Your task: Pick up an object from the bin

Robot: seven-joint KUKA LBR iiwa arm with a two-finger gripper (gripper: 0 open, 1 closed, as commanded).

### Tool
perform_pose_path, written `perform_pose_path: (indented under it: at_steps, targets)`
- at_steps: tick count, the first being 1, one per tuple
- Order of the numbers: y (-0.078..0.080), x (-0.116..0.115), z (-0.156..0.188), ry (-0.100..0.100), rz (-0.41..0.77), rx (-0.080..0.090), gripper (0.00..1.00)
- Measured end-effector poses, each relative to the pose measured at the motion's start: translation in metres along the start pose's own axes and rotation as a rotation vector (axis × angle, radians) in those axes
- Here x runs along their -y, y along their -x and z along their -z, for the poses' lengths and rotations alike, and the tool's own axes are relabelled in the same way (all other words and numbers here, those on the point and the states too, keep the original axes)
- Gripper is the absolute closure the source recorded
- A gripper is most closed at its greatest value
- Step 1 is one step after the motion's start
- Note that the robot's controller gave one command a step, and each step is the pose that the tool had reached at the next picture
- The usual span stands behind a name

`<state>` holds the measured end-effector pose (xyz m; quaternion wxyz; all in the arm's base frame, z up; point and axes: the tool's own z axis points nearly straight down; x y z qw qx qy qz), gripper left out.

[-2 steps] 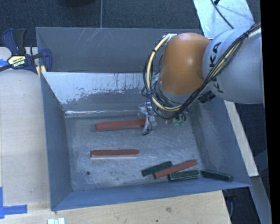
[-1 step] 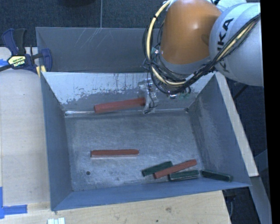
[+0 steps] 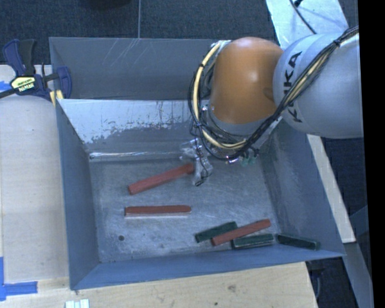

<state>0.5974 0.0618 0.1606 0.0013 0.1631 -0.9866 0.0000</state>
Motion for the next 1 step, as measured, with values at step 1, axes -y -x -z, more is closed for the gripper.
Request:
perform_pose_path:
  at_steps: [1]
  targets:
    - [0.0158, 0.0011, 0.0777, -0.004, 0.089, 0.015, 1.0]
